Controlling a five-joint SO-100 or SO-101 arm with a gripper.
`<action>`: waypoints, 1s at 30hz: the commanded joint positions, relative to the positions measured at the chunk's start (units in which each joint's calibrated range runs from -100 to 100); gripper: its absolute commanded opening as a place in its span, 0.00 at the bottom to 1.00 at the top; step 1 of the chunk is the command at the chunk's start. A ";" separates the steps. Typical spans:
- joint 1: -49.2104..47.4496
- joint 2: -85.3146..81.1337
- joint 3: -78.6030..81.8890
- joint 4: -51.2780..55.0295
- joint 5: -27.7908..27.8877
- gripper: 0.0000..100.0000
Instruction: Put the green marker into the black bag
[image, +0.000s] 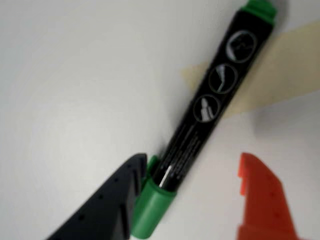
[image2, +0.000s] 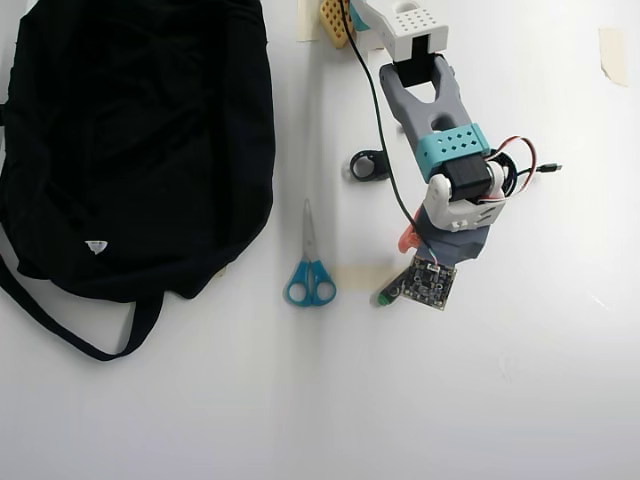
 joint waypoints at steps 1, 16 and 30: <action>0.19 0.35 -2.29 -1.68 0.50 0.24; 0.79 1.18 -4.09 -4.35 0.92 0.24; 1.54 1.26 -3.55 -6.42 0.45 0.24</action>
